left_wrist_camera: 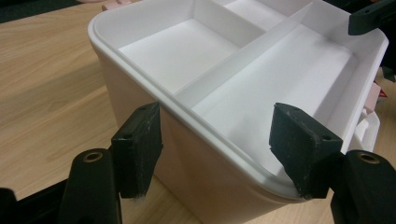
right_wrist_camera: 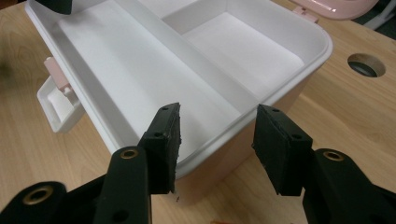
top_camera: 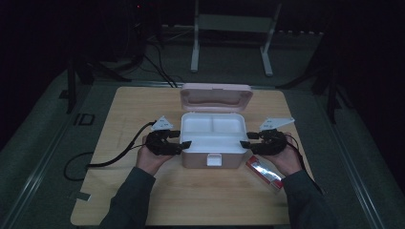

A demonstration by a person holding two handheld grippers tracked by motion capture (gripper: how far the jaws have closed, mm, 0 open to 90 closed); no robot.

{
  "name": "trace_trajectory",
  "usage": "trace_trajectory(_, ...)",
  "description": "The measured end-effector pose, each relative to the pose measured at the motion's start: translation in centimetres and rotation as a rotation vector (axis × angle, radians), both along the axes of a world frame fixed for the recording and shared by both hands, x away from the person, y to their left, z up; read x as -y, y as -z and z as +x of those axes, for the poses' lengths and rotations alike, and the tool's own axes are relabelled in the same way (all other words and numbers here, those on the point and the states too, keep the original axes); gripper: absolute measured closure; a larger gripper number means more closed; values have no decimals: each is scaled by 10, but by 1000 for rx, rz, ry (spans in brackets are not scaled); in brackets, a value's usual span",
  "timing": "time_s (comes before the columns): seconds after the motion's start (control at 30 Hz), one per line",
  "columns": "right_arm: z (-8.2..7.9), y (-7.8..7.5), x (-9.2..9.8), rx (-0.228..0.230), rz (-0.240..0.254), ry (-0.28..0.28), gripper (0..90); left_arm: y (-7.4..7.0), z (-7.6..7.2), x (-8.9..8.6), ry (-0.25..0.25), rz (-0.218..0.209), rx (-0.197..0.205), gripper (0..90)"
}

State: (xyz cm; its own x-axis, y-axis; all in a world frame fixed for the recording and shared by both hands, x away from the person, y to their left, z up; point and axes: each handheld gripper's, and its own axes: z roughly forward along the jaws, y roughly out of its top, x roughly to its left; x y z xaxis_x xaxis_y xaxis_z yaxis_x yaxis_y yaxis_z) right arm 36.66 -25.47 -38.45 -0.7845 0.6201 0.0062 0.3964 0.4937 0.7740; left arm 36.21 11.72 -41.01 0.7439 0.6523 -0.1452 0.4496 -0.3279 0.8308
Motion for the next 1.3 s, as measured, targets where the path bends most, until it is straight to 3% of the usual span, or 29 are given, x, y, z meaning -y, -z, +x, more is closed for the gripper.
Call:
trace_trajectory(0.6,-2,-3,3,14,-16,-35,526,0,0,0,3,-5,1,349)
trace_trajectory(0.67,-1,-6,4,31,9,-41,525,0,-1,-2,0,-12,28,350)
trace_trajectory(0.83,6,-21,13,43,75,-60,552,-5,-6,-13,-18,-26,45,352)
trace_trajectory(1.0,13,-27,14,62,60,-78,548,-8,-13,-23,-24,-33,57,352)
trace_trajectory(1.03,19,-29,11,72,35,-102,531,-9,-14,-24,-22,-35,58,351)
trace_trajectory(1.3,42,-35,-4,69,-79,-195,659,-10,-26,-33,-16,-22,70,352)
